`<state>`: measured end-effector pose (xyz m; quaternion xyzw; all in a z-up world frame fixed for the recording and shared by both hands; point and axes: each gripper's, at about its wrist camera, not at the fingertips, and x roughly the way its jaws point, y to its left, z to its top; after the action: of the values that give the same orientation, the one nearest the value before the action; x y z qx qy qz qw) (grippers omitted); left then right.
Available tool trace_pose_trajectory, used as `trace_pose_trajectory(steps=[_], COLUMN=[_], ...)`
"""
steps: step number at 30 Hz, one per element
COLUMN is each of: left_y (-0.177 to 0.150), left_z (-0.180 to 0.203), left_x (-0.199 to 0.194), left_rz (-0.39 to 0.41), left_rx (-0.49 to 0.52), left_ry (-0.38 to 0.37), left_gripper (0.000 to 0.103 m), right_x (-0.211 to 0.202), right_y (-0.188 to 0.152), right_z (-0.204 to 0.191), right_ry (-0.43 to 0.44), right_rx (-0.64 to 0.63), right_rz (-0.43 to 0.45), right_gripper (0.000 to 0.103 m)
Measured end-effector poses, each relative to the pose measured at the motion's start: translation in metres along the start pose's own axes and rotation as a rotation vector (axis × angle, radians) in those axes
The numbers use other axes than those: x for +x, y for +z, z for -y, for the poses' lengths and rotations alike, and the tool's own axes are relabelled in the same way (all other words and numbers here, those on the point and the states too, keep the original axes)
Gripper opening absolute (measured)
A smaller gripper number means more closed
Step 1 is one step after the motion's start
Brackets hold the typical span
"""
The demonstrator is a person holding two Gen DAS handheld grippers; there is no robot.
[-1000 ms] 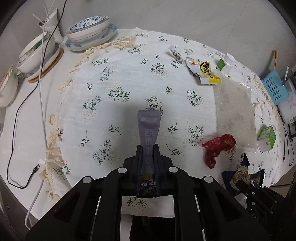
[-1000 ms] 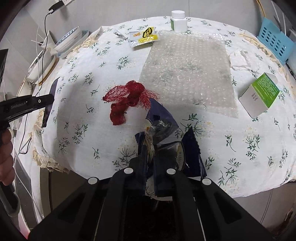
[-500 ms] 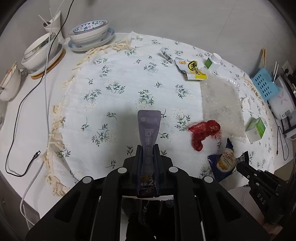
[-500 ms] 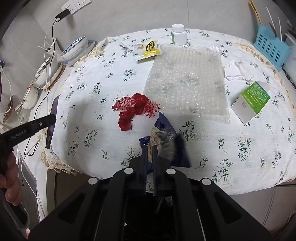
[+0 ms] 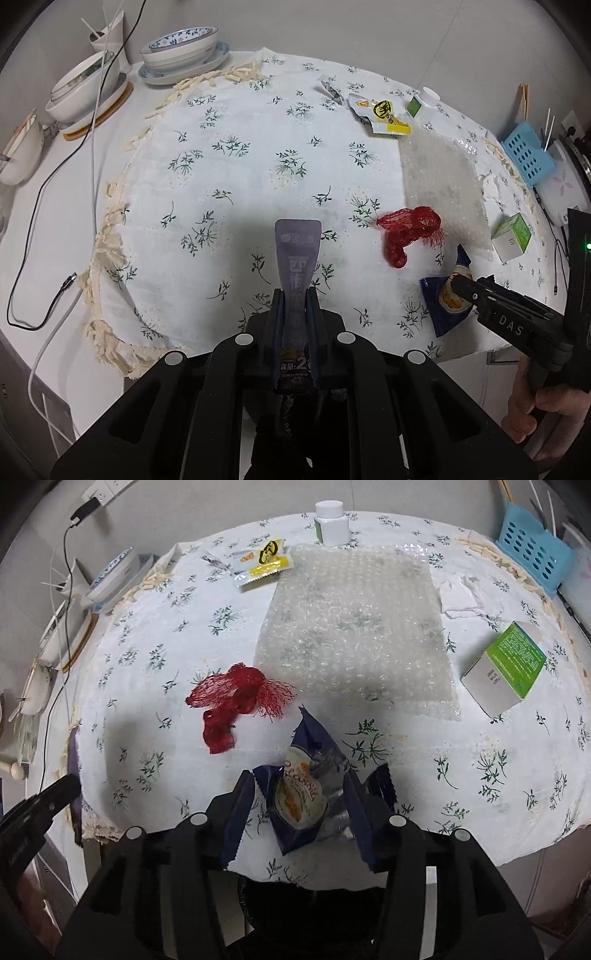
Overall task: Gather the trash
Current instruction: 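Carry the packet with the left tool while the right tool carries the wrapper toward the bin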
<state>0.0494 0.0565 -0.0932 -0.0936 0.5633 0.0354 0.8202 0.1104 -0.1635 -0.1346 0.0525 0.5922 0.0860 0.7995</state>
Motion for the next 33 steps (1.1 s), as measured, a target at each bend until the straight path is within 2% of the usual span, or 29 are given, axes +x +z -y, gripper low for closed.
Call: trace_pose_trajectory(steps=[4, 7, 9, 10, 16, 25, 33], left_y=[-0.003, -0.005, -0.006, -0.006, -0.005, -0.013, -0.028], left_z=[-0.002, -0.003, -0.003, -0.003, -0.005, 0.007, 0.027], left_x=[0.002, 0.003, 0.004, 0.004, 0.007, -0.004, -0.032], left_rz=[-0.007, -0.011, -0.012, -0.011, -0.013, 0.007, 0.060], left_rx=[0.000, 0.009, 0.017, 0.023, 0.047, 0.083, 0.071], left_ry=[0.002, 0.003, 0.003, 0.003, -0.019, -0.052, -0.048], left_gripper=[0.011, 0.011, 0.011, 0.011, 0.011, 0.011, 0.011], right_x=[0.017, 0.026, 0.027, 0.027, 0.015, -0.026, -0.064], right_y=[0.005, 0.004, 0.004, 0.004, 0.001, -0.015, -0.030], right_z=[-0.002, -0.004, -0.003, -0.004, -0.007, -0.009, -0.001], right_ry=[-0.025, -0.032, -0.019, -0.011, 0.001, -0.013, 0.027], right_rx=[0.015, 0.023, 0.045, 0.051, 0.068, 0.045, -0.012], right_rz=[-0.043, -0.067, -0.071, -0.073, -0.038, 0.050, 0.112], right_gripper=[0.047, 0.030, 0.025, 0.018, 0.007, 0.007, 0.007])
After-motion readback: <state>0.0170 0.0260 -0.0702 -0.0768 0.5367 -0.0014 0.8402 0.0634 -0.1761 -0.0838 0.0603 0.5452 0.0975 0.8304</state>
